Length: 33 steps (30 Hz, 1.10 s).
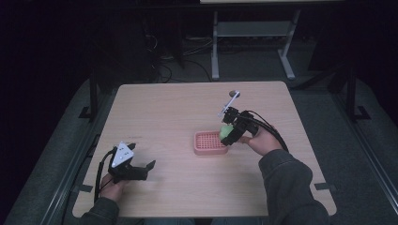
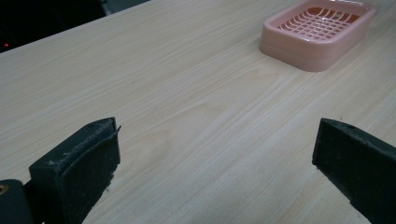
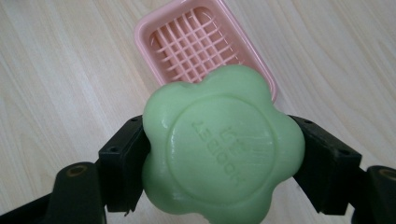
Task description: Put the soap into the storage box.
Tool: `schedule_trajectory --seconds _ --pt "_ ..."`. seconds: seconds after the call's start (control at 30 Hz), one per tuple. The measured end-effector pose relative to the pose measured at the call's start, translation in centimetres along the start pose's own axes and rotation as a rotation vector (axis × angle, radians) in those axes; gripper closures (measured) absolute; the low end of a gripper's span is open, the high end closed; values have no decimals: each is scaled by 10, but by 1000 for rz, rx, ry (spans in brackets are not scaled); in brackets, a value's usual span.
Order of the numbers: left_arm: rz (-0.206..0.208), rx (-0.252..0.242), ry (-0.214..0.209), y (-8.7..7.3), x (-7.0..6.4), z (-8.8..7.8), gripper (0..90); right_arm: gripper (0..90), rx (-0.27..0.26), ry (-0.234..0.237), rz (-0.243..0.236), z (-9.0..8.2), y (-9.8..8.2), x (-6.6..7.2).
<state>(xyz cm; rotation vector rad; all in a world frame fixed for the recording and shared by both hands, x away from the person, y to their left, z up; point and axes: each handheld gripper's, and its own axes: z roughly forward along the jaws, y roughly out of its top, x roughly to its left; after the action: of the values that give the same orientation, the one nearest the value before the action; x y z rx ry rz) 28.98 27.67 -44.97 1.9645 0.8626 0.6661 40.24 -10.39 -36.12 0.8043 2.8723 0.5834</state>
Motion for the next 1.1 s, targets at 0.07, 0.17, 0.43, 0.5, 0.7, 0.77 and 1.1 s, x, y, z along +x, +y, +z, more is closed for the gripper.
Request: schedule_trajectory --seconds 0.07,0.17,0.43,0.5,0.7,0.77,1.1 --pt "-1 0 0 0 0 0 2 259 -1 0 -2 0 3 0" --pt "-1 1 1 0 0 0 2 259 -9 1 -4 1 5 0" --pt "-3 -2 1 0 0 0 2 259 3 8 -9 8 10 0" --pt "-1 0 1 0 0 0 2 259 3 9 -8 10 11 0" --pt "-3 -1 1 0 0 0 2 259 0 13 -3 15 14 -1" --pt "-4 -2 0 0 0 0 2 259 -6 16 -5 16 15 -1" --pt "-2 -2 -1 0 0 0 2 259 3 18 6 25 18 -4"
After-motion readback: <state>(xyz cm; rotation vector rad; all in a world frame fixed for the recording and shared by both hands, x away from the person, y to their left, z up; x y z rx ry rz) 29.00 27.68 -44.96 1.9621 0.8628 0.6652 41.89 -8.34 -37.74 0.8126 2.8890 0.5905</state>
